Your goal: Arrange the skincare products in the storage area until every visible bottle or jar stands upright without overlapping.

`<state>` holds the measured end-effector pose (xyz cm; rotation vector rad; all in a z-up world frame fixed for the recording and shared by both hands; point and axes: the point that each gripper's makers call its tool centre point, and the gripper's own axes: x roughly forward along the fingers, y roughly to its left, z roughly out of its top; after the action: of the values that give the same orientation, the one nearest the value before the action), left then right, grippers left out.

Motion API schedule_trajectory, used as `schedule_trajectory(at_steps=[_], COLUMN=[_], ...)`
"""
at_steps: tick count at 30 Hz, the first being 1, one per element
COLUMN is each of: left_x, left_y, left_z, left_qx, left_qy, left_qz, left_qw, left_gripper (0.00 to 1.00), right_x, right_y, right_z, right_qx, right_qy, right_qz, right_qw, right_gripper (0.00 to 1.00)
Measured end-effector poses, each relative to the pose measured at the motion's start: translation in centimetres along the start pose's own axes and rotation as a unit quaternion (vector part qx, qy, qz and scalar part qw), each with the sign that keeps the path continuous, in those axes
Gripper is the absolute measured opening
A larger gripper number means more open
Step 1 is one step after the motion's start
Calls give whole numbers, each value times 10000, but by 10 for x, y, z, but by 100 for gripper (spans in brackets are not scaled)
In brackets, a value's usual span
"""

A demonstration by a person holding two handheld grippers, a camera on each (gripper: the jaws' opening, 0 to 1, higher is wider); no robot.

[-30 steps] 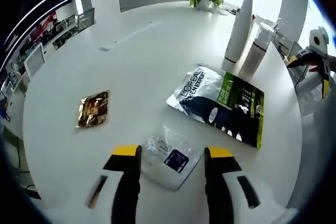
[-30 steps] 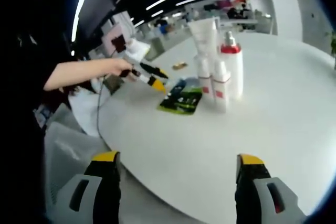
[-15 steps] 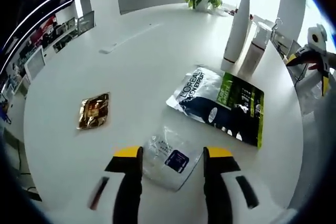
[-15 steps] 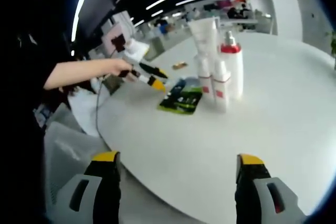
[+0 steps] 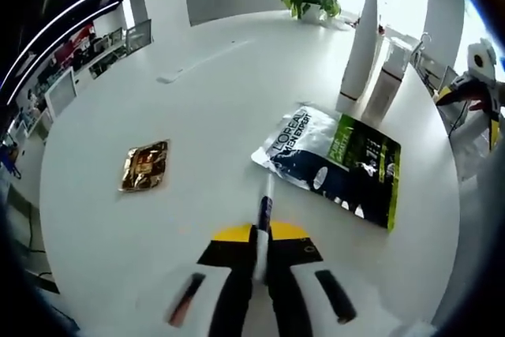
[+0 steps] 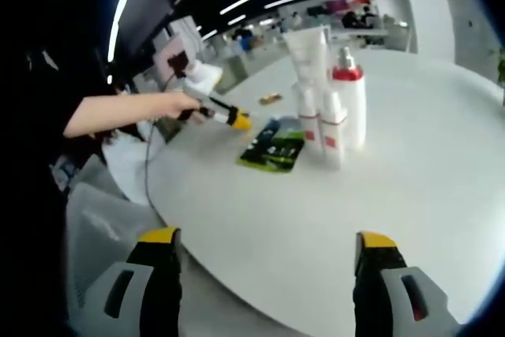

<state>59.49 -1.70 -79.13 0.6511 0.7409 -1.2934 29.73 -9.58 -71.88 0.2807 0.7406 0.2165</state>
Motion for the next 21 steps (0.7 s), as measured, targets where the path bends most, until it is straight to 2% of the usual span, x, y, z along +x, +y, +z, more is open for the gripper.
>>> schedule_trajectory(at_steps=[5, 9, 16, 21], left_x=[-7, -17, -46, -64], left_y=[-9, -14, -28, -42], left_z=[-3, -6, 13, 21], left_qx=[-158, -111, 161, 376], left_qy=[96, 138, -223, -367], left_qz=[-83, -57, -58, -77], left_qw=[9998, 9998, 9996, 9986], left_gripper=[4, 3, 3, 3], right_x=[0, 0, 0, 0], right_y=[1, 3, 9, 11], right_z=[2, 2, 3, 4], right_qx=[11, -2, -20, -54], right_qy=[-43, -48, -79, -78], right_qz=[28, 62, 204, 262], right_qw=[10000, 10000, 9998, 9996], right_gripper=[93, 93, 93, 92])
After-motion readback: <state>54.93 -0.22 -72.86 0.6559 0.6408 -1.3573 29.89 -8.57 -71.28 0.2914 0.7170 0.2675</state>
